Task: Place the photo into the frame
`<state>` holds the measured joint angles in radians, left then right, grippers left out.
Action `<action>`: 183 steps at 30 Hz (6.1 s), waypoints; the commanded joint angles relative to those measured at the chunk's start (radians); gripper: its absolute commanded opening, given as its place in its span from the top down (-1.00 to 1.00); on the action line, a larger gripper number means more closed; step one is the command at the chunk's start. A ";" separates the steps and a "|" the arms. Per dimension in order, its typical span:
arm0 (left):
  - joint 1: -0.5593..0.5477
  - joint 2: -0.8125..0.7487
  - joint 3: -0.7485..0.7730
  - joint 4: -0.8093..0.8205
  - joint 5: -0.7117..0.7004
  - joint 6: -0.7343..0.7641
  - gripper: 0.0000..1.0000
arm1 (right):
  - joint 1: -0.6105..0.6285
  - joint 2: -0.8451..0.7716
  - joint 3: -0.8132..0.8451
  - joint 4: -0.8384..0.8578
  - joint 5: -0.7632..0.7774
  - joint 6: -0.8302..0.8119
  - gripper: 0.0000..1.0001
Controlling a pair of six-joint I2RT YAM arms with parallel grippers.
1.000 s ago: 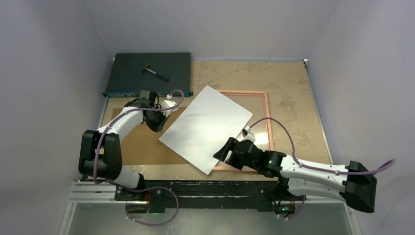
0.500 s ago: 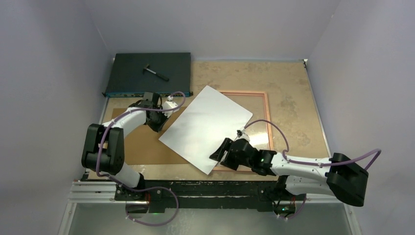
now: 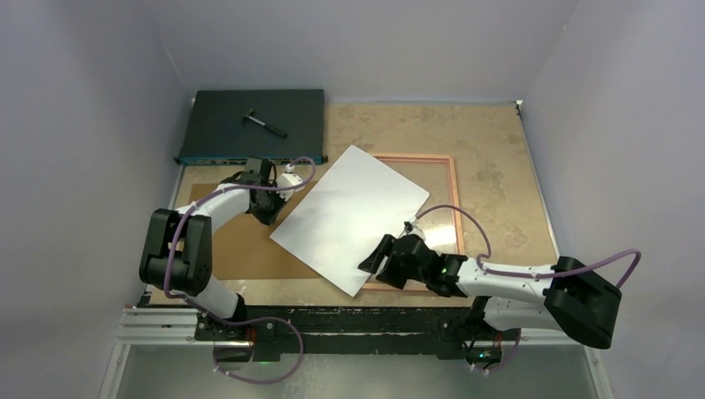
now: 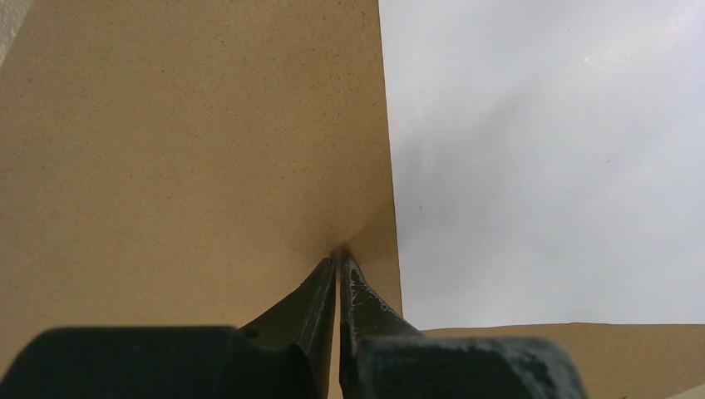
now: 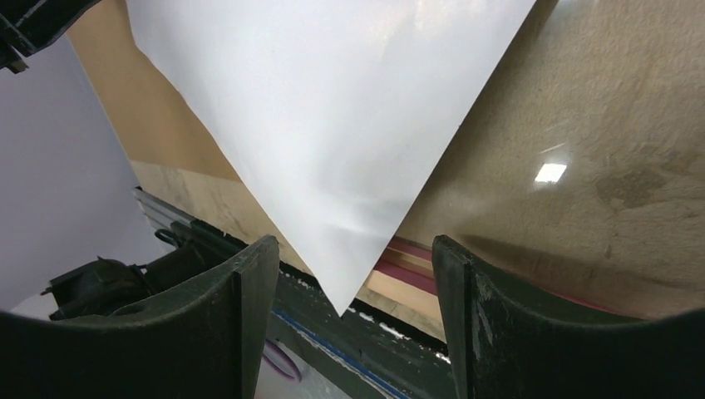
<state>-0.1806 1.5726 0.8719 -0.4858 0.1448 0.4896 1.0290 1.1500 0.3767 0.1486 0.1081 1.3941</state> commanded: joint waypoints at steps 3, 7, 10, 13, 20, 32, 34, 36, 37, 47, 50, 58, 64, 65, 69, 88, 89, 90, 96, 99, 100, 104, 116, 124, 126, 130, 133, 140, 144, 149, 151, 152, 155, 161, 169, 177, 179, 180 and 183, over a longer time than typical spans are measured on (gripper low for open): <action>-0.012 -0.005 -0.025 0.035 -0.008 -0.002 0.93 | -0.008 0.017 -0.022 0.058 -0.009 0.006 -0.40; -0.015 -0.006 -0.027 0.033 -0.011 -0.001 0.94 | -0.010 0.032 -0.034 0.119 -0.015 0.013 -0.39; -0.015 -0.009 -0.027 0.033 -0.014 0.004 0.93 | -0.016 0.030 -0.054 0.158 -0.024 0.025 -0.38; -0.016 -0.010 -0.027 0.030 -0.014 0.007 0.94 | -0.020 0.021 -0.071 0.172 -0.022 0.039 -0.36; -0.017 -0.011 -0.029 0.028 -0.013 0.008 0.94 | -0.029 0.019 -0.087 0.225 -0.018 0.049 -0.29; -0.020 -0.017 -0.026 0.020 -0.019 0.013 0.96 | -0.042 0.031 -0.084 0.282 -0.004 0.061 -0.17; -0.020 -0.017 -0.026 0.020 -0.019 0.014 0.97 | -0.043 0.012 -0.084 0.275 0.010 0.062 -0.15; -0.020 -0.016 -0.025 0.019 -0.019 0.016 0.97 | -0.043 -0.020 -0.090 0.268 0.030 0.067 -0.13; -0.021 -0.015 -0.027 0.019 -0.019 0.015 0.97 | -0.043 -0.039 -0.094 0.267 0.045 0.070 -0.13; -0.031 -0.001 -0.028 0.026 -0.014 0.012 0.97 | -0.044 -0.117 -0.153 0.347 0.111 0.089 -0.16; -0.034 0.000 -0.029 0.026 -0.013 0.010 0.97 | -0.044 -0.076 -0.136 0.355 0.109 0.076 -0.16; -0.051 0.007 -0.022 0.024 -0.017 0.002 0.97 | -0.044 -0.052 -0.104 0.374 0.164 0.041 -0.12; -0.055 0.005 -0.022 0.020 -0.020 0.000 0.97 | -0.043 -0.033 -0.076 0.350 0.219 0.032 0.26; -0.056 0.002 -0.021 0.018 -0.019 0.001 0.98 | -0.044 -0.027 -0.074 0.355 0.222 0.034 0.29; -0.060 0.001 -0.022 0.014 -0.017 -0.003 0.97 | -0.043 -0.010 -0.063 0.369 0.234 0.046 0.28; -0.071 -0.015 -0.018 0.004 -0.022 0.001 0.98 | -0.043 0.068 -0.082 0.317 0.179 0.214 0.30; -0.072 -0.014 -0.018 0.004 -0.021 0.000 0.98 | -0.043 0.074 -0.080 0.317 0.174 0.213 0.31; -0.071 -0.013 -0.016 0.003 -0.021 0.001 0.98 | -0.043 0.079 -0.078 0.316 0.170 0.215 0.32; -0.072 -0.015 -0.008 -0.001 -0.018 -0.002 0.98 | -0.039 0.092 -0.052 0.223 0.156 0.228 0.42; -0.073 -0.013 -0.008 -0.001 -0.017 -0.002 0.98 | -0.036 0.066 -0.064 0.214 0.175 0.239 0.41; -0.073 -0.012 -0.009 0.000 -0.017 -0.004 0.98 | -0.034 0.059 -0.072 0.224 0.179 0.242 0.41; -0.074 -0.010 -0.004 -0.003 -0.018 -0.004 0.98 | -0.034 0.071 -0.095 0.284 0.177 0.244 0.42; -0.079 -0.015 0.007 -0.018 -0.022 -0.007 0.98 | -0.034 0.129 -0.099 0.395 0.202 0.245 0.45; -0.080 -0.023 0.030 -0.050 -0.026 -0.003 0.98 | -0.033 0.030 -0.114 0.362 0.240 0.226 0.95; -0.081 -0.031 0.035 -0.057 -0.020 -0.003 0.98 | -0.033 -0.012 -0.108 0.307 0.262 0.212 1.00; -0.080 -0.043 0.037 -0.071 -0.019 0.001 0.97 | -0.035 -0.101 -0.071 0.146 0.310 0.164 1.00; -0.081 -0.060 0.051 -0.103 -0.007 0.004 0.95 | -0.039 -0.160 -0.013 -0.043 0.337 0.121 1.00; -0.082 -0.100 0.113 -0.249 0.096 0.025 0.84 | -0.115 -0.229 0.145 -0.381 0.268 -0.136 1.00; -0.082 -0.113 0.129 -0.245 0.114 0.015 0.82 | -0.165 -0.155 0.267 -0.546 0.226 -0.321 1.00; -0.099 -0.097 0.135 -0.214 0.131 -0.010 0.83 | -0.173 -0.095 0.418 -0.732 0.292 -0.368 1.00; -0.120 -0.080 0.135 -0.203 0.128 -0.020 0.83 | -0.173 -0.117 0.462 -0.803 0.351 -0.353 1.00; -0.135 -0.070 0.134 -0.193 0.122 -0.026 0.83 | -0.173 -0.129 0.484 -0.838 0.374 -0.346 1.00; -0.178 -0.036 0.134 -0.146 0.103 -0.040 0.84 | -0.175 -0.157 0.543 -0.926 0.418 -0.334 1.00; -0.264 0.055 0.169 -0.091 0.097 -0.067 0.85 | -0.175 -0.199 0.561 -1.021 0.416 -0.306 1.00; -0.350 0.126 0.232 -0.057 0.055 -0.071 0.86 | -0.175 -0.318 0.554 -1.140 0.428 -0.193 1.00; -0.387 0.224 0.305 0.009 0.009 -0.106 0.88 | -0.175 -0.373 0.450 -1.126 0.420 -0.053 1.00; -0.389 0.246 0.320 0.020 0.002 -0.113 0.88 | -0.175 -0.393 0.433 -1.132 0.433 -0.022 1.00; -0.391 0.257 0.330 0.024 0.000 -0.117 0.88 | -0.175 -0.403 0.425 -1.137 0.435 -0.011 1.00; -0.395 0.285 0.351 0.046 -0.016 -0.124 0.89 | -0.176 -0.428 0.410 -1.156 0.436 0.025 1.00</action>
<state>-0.5659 1.8210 1.1709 -0.5056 0.1555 0.3985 0.8570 0.7620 0.8001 -0.9527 0.4892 1.3224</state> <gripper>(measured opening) 0.058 0.004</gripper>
